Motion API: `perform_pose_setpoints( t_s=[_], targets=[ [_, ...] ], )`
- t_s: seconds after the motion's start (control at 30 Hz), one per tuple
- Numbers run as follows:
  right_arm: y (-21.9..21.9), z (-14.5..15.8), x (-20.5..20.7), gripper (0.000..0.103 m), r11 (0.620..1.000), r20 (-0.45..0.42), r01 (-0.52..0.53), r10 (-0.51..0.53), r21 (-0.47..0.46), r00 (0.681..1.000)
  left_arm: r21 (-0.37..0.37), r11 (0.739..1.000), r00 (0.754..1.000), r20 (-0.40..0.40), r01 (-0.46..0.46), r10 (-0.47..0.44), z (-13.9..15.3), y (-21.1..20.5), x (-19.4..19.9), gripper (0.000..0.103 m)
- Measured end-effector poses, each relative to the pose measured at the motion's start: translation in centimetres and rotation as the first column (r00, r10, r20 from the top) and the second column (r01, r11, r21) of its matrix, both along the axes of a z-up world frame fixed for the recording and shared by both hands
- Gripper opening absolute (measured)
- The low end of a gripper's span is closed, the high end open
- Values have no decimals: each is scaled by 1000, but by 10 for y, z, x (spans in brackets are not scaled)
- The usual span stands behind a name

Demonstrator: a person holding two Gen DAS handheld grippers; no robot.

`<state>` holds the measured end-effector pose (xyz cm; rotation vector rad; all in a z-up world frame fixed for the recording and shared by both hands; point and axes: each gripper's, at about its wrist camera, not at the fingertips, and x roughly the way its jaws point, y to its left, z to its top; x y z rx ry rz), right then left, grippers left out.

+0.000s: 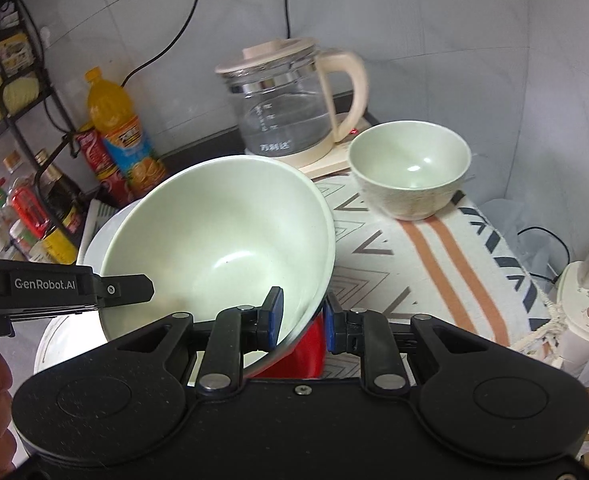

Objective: Organize plates and bowls
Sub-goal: 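Carry the green bowl over the red bowl and lower it inside, then open both grippers to release the green bowl in the red bowl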

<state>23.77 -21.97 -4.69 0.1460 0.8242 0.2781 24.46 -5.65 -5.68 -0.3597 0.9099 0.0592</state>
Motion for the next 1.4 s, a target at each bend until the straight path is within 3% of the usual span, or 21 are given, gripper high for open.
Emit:
perform_pose_setpoints(
  t_s=[0.63, 1.03, 1.23, 1.4],
  targets=[
    [12, -27, 1, 22, 998, -90, -46, 42, -33, 995, 1, 1000, 989, -150, 3, -3, -39, 7, -4, 12],
    [16, -37, 7, 26, 996, -120, -77, 72, -38, 990, 29, 998, 979, -199, 48, -41, -43, 7, 8, 16],
    [15, -36, 10, 28, 996, -129, -83, 79, -29, 989, 37, 998, 974, -220, 56, -46, -37, 3, 9, 26],
    [14, -31, 10, 41, 996, -138, -93, 92, 0, 986, 66, 996, 975, -217, 64, -48, -32, -1, 10, 42]
  ],
)
